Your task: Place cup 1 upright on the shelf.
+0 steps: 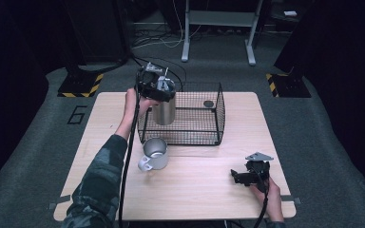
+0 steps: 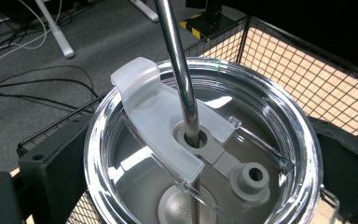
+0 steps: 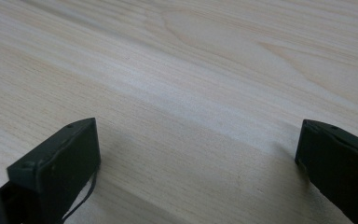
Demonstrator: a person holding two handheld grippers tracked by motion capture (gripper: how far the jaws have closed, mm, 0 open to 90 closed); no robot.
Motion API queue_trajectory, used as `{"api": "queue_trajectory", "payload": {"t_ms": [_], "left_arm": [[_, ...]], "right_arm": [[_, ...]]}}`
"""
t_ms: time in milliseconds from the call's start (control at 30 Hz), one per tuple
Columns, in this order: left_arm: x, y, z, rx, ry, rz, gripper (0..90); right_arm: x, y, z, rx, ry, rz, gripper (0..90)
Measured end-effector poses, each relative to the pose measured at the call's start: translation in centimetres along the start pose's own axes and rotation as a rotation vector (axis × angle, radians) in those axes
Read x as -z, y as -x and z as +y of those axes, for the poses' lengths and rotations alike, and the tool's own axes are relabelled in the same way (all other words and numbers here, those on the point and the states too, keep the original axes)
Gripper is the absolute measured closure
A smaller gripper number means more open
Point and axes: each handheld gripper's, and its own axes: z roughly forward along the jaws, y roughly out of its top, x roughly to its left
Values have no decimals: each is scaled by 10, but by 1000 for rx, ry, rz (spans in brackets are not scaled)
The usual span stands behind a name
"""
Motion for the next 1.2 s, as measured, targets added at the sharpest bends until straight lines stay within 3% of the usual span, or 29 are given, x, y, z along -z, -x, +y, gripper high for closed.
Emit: {"api": "queue_trajectory", "payload": {"t_ms": [233, 500, 600, 1200], "left_arm": [[-11, -4, -8, 9, -34, 5, 40], [-20, -7, -14, 40, -36, 2, 40], [-23, -7, -16, 28, -43, 7, 40], [-40, -10, -30, 56, -78, 15, 40]], "right_arm": [[0, 0, 0, 5, 1, -1, 0], [0, 0, 0, 0, 0, 0, 0], [0, 0, 0, 1, 0, 0, 0], [0, 0, 0, 3, 1, 0, 0]]}}
